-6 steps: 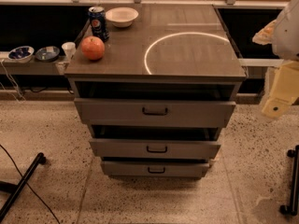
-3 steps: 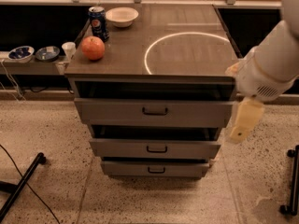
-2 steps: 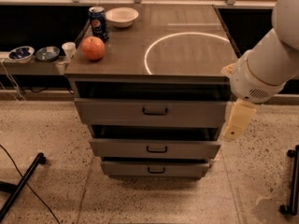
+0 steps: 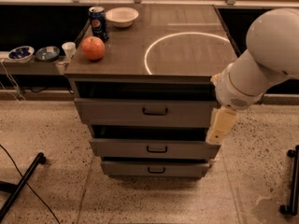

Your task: Open top drawer

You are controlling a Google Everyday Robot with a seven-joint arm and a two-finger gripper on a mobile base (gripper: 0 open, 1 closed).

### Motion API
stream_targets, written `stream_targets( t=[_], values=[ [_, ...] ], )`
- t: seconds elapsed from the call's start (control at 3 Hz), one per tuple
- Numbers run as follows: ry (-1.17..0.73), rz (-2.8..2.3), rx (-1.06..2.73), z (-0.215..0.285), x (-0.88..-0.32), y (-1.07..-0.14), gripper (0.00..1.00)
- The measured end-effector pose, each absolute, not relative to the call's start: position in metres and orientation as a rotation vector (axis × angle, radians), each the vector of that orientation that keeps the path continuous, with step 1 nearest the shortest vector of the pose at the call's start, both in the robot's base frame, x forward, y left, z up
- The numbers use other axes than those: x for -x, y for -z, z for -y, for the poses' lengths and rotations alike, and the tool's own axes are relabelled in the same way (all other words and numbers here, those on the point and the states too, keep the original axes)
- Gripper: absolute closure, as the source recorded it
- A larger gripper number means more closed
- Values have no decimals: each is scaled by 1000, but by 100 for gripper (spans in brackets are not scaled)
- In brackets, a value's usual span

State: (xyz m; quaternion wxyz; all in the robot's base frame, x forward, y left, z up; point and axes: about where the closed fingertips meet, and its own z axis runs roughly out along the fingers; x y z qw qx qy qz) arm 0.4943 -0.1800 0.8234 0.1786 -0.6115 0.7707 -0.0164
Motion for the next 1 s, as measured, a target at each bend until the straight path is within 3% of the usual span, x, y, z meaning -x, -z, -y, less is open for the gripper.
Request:
stream_targets(
  t=[1.0],
  values=[
    [119, -2116, 1681, 153, -565, -747, 0]
  ],
)
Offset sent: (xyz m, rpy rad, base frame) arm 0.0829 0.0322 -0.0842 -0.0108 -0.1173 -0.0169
